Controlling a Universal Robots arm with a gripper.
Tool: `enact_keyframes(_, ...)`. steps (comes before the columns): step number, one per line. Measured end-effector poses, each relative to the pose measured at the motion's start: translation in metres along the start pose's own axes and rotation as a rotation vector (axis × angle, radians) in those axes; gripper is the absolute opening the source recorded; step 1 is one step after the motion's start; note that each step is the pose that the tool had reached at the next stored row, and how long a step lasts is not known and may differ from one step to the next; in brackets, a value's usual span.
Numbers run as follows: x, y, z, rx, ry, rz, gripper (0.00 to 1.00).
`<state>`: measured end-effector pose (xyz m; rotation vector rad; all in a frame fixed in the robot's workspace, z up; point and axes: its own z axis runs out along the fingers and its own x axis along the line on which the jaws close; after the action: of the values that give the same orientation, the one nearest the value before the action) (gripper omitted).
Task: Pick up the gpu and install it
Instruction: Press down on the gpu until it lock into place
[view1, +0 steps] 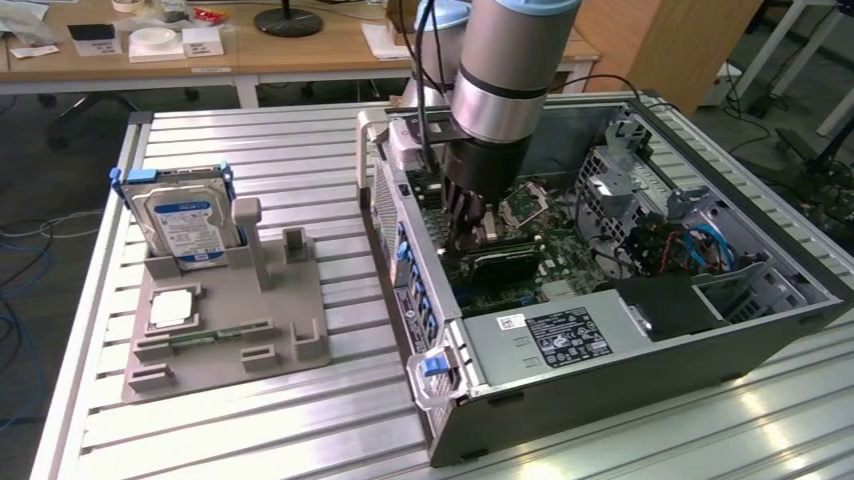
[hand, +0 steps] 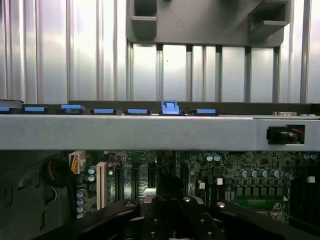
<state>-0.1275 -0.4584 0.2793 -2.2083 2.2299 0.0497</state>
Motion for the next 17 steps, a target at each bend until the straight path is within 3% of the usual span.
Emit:
enact_keyframes(5, -0.003, -0.0064, 0.0014, -0.0023, 0.0008, -0.001, 0.11)
enact_keyframes(11, -0.006, -0.0068, 0.0048, -0.0023, 0.0008, -0.002, 0.11)
enact_keyframes(17, -0.006, -0.0069, 0.0149, -0.0042, 0.0014, -0.002, 0.11)
